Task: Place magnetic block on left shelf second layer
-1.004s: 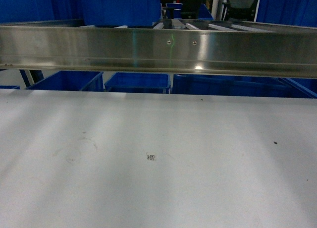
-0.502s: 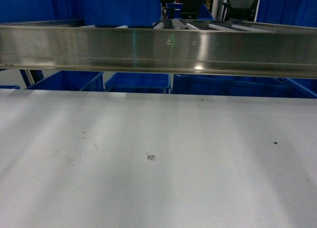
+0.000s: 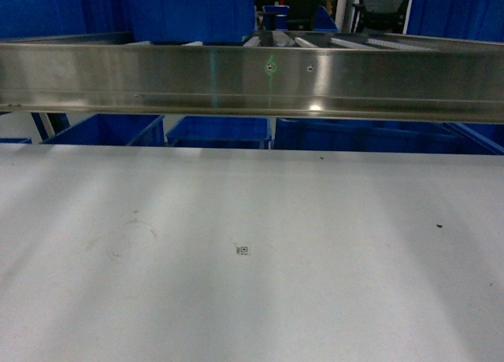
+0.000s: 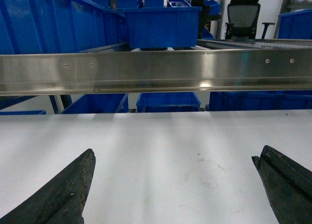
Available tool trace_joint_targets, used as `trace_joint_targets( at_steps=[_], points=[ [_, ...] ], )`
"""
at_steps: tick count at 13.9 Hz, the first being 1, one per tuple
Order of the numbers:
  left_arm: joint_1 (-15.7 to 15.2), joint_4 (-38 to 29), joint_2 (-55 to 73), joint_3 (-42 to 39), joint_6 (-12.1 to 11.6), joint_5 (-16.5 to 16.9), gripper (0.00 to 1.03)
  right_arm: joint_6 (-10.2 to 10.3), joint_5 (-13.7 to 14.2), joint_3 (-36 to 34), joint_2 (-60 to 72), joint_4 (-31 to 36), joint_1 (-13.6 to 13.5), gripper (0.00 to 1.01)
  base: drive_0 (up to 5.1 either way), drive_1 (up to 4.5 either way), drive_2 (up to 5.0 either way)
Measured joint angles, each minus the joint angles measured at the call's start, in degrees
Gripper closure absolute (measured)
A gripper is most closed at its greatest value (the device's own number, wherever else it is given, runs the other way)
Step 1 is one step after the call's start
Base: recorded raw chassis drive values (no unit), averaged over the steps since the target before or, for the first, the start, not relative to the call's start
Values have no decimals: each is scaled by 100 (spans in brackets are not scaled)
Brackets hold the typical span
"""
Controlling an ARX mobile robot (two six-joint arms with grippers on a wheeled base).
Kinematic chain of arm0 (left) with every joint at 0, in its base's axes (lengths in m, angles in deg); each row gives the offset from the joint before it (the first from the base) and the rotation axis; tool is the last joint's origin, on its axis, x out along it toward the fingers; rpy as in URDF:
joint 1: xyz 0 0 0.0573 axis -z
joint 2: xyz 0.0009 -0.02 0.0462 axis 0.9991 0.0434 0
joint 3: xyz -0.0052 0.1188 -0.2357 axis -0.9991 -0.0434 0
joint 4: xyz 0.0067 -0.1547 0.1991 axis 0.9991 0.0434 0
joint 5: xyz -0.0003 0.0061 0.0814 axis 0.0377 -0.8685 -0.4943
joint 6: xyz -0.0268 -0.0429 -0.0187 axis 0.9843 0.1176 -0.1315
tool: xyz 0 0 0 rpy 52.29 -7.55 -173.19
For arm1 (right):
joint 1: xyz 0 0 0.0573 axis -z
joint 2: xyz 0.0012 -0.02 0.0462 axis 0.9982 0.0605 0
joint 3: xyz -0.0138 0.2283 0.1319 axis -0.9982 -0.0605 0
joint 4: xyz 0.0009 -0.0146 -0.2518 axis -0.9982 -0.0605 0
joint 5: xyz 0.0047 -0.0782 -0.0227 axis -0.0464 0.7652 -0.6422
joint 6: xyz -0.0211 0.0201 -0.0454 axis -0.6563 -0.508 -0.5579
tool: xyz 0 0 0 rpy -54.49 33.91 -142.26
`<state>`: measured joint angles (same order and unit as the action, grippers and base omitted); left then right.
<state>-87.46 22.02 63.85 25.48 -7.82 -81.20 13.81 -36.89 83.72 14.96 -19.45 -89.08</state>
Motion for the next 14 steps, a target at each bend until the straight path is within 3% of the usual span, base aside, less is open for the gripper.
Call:
trace_joint_targets(
  at_steps=[14],
  points=[
    [0, 9, 0, 0, 2, -13, 5, 0, -7, -9, 0, 11, -2, 67, -493, 250, 250]
  ],
)
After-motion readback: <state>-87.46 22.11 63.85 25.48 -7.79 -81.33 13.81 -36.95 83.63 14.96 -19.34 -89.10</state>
